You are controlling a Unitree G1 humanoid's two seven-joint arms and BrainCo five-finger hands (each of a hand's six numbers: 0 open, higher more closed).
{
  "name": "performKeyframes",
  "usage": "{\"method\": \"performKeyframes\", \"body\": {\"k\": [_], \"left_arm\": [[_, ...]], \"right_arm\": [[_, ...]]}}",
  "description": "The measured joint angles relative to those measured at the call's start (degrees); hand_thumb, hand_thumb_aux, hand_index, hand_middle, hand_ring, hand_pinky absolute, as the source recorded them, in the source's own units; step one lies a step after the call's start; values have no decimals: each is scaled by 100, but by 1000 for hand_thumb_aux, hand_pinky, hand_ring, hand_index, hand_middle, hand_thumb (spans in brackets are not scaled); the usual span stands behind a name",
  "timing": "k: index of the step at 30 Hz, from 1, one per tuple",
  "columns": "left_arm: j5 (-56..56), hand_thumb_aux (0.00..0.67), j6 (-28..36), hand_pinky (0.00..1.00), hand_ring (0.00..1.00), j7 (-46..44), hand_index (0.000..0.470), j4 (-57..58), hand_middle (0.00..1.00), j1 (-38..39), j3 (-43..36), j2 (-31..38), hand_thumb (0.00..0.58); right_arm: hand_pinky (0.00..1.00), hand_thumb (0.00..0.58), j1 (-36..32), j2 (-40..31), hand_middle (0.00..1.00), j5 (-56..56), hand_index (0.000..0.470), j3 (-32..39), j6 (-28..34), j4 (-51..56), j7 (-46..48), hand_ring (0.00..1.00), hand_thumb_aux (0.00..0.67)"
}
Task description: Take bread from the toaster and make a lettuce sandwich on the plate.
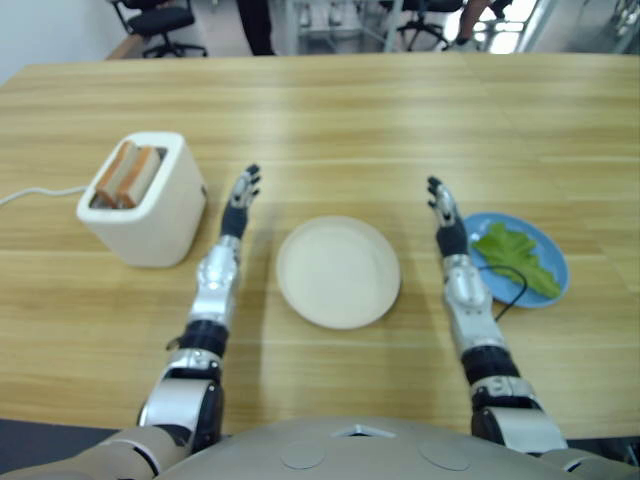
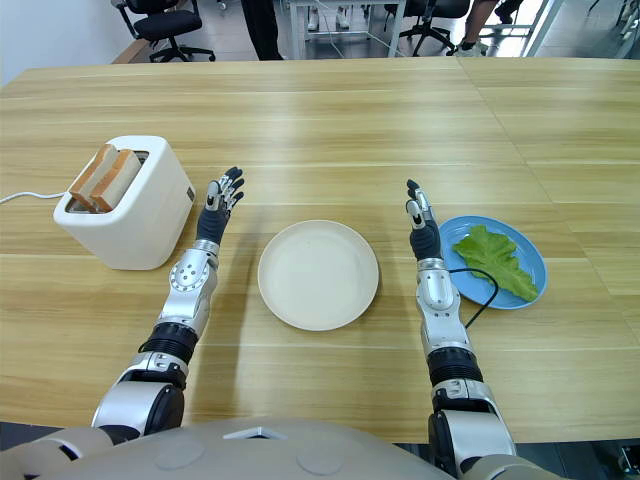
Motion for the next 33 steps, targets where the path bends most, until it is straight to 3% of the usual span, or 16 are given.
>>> {"method": "performKeyframes", "body": {"k": [13, 16, 19, 22, 24, 25, 27, 30, 33], "left_arm": [[66, 0, 37, 0, 0, 15, 0, -62, 0, 28, -37, 9, 0], [341, 0, 269, 0, 0, 53, 0, -1088, 0, 420, -228, 89, 0], [448, 0, 1125, 0, 0, -103, 0, -3587, 0, 813, -334, 426, 0], [206, 0, 2234, 0, 0, -371, 0, -6091, 0, 497, 137, 1274, 0], [159, 0, 2872, 0, 0, -565, 0, -6970, 0, 227, 771, 2165, 0], [165, 0, 2924, 0, 0, -589, 0, -7003, 0, 213, 849, 2267, 0], [787, 0, 3147, 0, 0, -584, 0, -6739, 0, 338, 1275, 3179, 0], [2655, 0, 3206, 0, 0, -7, 0, -5638, 0, 921, 1366, 4393, 0], [3565, 0, 3339, 0, 0, 412, 0, -4640, 0, 1186, 1260, 4618, 0]], "right_arm": [[0, 0, 2, 2, 0, 0, 0, 3, 51, -1, 3, 0, 0], [0, 0, 14, 7, 0, 0, 0, 5, 66, -14, 13, 0, 0], [0, 0, 30, 19, 0, 0, 0, 12, 87, -17, 33, 0, 0], [0, 0, 33, 28, 0, -2, 0, 15, 98, -22, 29, 0, 0], [0, 0, 37, 69, 0, -2, 0, 15, 97, -26, 8, 0, 0], [0, 0, 42, 74, 0, -3, 0, 15, 97, -25, 5, 0, 0], [0, 0, 45, 158, 0, -3, 0, 23, 90, -30, -7, 0, 0], [0, 0, 54, 211, 0, -3, 0, 24, 80, -33, -16, 0, 0], [0, 0, 59, 195, 0, -3, 0, 6, 79, -33, -20, 0, 0]]}}
